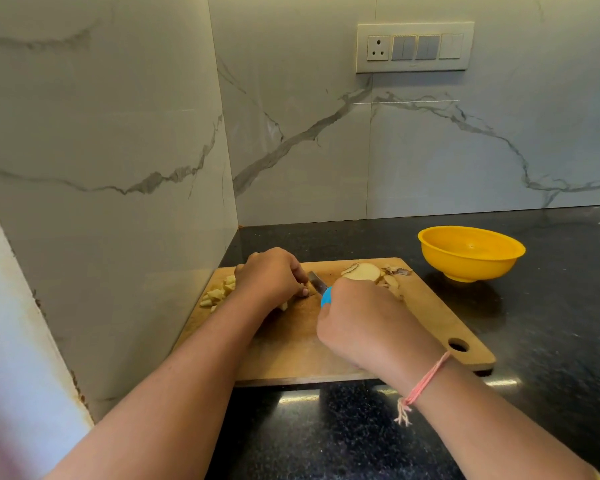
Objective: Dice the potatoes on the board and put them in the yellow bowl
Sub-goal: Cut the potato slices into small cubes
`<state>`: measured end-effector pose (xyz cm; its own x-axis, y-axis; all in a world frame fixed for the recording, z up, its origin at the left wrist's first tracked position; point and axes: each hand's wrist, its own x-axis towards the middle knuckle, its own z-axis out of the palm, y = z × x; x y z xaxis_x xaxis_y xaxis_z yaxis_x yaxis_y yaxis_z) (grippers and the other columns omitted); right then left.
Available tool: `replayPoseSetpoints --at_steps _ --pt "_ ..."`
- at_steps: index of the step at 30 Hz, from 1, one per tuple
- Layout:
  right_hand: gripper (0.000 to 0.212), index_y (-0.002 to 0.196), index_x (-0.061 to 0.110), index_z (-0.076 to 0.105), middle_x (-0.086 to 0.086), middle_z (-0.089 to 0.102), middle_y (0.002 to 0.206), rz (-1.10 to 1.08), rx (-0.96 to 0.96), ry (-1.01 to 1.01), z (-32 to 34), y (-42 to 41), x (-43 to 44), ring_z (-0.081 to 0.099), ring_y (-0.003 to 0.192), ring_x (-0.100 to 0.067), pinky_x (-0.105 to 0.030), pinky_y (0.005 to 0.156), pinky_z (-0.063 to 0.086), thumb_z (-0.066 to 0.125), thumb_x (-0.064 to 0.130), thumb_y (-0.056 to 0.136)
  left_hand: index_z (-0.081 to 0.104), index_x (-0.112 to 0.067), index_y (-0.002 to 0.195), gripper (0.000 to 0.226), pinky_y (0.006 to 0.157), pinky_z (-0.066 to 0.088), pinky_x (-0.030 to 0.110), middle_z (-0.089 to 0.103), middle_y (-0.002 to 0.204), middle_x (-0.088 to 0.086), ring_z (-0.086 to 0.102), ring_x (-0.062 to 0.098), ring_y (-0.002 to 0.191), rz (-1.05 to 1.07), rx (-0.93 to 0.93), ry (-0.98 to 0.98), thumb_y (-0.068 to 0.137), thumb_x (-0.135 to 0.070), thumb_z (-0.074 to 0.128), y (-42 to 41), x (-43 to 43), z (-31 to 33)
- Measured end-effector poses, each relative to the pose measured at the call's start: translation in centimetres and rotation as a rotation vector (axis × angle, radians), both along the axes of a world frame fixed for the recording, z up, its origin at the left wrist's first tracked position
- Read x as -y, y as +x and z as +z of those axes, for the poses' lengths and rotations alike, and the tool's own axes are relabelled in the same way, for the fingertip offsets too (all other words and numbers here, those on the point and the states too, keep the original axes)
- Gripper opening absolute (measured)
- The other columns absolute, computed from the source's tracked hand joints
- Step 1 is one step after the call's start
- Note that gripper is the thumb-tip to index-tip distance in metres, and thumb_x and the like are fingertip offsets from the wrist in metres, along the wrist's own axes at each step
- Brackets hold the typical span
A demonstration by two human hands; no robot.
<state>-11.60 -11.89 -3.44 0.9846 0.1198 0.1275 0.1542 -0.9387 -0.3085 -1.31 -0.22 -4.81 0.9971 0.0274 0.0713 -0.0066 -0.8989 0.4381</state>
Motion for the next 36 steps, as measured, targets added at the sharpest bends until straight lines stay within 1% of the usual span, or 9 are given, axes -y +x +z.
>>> replayPoseSetpoints --at_steps 2,5,8,13,18,24,27,30,36 --pt "0.019 0.111 0.015 0.052 0.003 0.04 0.072 0.005 -0.002 -0.021 -0.1 0.4 -0.6 0.05 0.08 -0.016 -0.026 0.068 0.045 0.044 0.024 0.096 0.068 -0.032 0.081 0.006 0.091 0.051 0.044 0.068 0.1 -0.002 0.06 0.025 0.102 0.001 0.006 0.008 0.081 -0.033 0.074 0.0 0.0 0.1" --pt "0.016 0.109 0.014 0.052 -0.001 0.045 0.076 0.018 -0.038 -0.078 -0.3 1.2 -1.2 0.053 0.082 -0.019 -0.029 0.069 0.047 0.044 0.02 0.096 0.061 -0.034 0.068 0.018 0.091 0.05 0.044 0.068 0.101 -0.003 0.06 0.024 0.102 0.006 0.01 0.012 0.08 -0.034 0.074 0.3 0.0 -0.1" --pt "0.02 0.114 0.013 0.053 -0.001 0.046 0.078 0.019 -0.061 -0.103 -0.2 1.4 -1.1 0.054 0.083 -0.019 -0.03 0.07 0.048 0.045 0.018 0.096 0.068 -0.033 0.08 0.008 0.092 0.049 0.043 0.068 0.1 -0.003 0.06 0.022 0.102 0.032 0.035 0.051 0.08 -0.04 0.073 0.3 0.0 -0.2" --pt "0.027 0.121 0.015 0.047 0.001 0.045 0.08 0.033 -0.12 -0.131 0.0 -0.4 0.2 0.055 0.086 -0.016 -0.027 0.072 0.048 0.046 0.025 0.097 0.072 -0.032 0.098 0.02 0.096 0.045 0.043 0.068 0.098 -0.001 0.061 0.021 0.102 0.049 0.031 0.092 0.081 -0.041 0.072 0.2 0.1 0.1" --pt "0.032 0.129 0.019 0.041 0.003 0.045 0.074 0.052 -0.174 -0.144 1.2 -3.1 2.5 0.047 0.055 -0.008 -0.019 0.049 0.041 0.043 0.027 0.099 0.07 -0.035 0.101 0.021 0.099 0.039 0.042 0.067 0.106 -0.004 0.058 0.021 0.107 0.05 0.046 0.131 0.081 -0.041 0.072 0.0 0.3 0.0" --pt "0.038 0.134 0.024 0.044 0.0 0.053 0.069 0.013 -0.198 0.003 1.9 -3.4 4.5 0.049 0.045 -0.008 -0.016 0.039 0.039 0.04 0.033 0.098 0.065 -0.037 0.11 0.024 0.097 0.045 0.044 0.064 0.116 -0.006 0.058 0.023 0.107 -0.009 0.046 0.049 0.086 -0.032 0.067 -0.2 0.2 -0.4" --pt "0.036 0.131 0.023 0.047 -0.002 0.057 0.069 -0.021 -0.144 0.132 1.8 -3.1 5.3 0.051 0.043 -0.01 -0.017 0.037 0.038 0.038 0.032 0.098 0.055 -0.036 0.122 0.038 0.102 0.039 0.044 0.06 0.123 -0.006 0.048 0.022 0.119 -0.012 0.111 0.092 0.085 -0.043 0.063 -0.4 0.6 -0.8" --pt "0.037 0.132 0.023 0.047 0.0 0.056 0.068 -0.038 -0.087 0.186 1.5 -2.5 5.4 0.05 0.042 -0.008 -0.016 0.035 0.037 0.038 0.032 0.098 0.054 -0.036 0.12 0.04 0.1 0.038 0.042 0.064 0.116 -0.009 0.048 0.019 0.119 -0.015 0.177 0.089 0.084 -0.048 0.066 -0.1 0.9 -1.3" --pt "0.037 0.133 0.021 0.047 0.005 0.05 0.07 -0.048 0.042 0.085 0.5 -1.0 5.1 0.044 0.051 -0.004 -0.014 0.041 0.033 0.037 0.033 0.099 0.056 -0.037 0.113 0.031 0.095 0.034 0.04 0.067 0.109 -0.015 0.05 0.015 0.117 -0.105 0.14 -0.037 0.086 -0.029 0.069 0.6 0.8 -1.5"
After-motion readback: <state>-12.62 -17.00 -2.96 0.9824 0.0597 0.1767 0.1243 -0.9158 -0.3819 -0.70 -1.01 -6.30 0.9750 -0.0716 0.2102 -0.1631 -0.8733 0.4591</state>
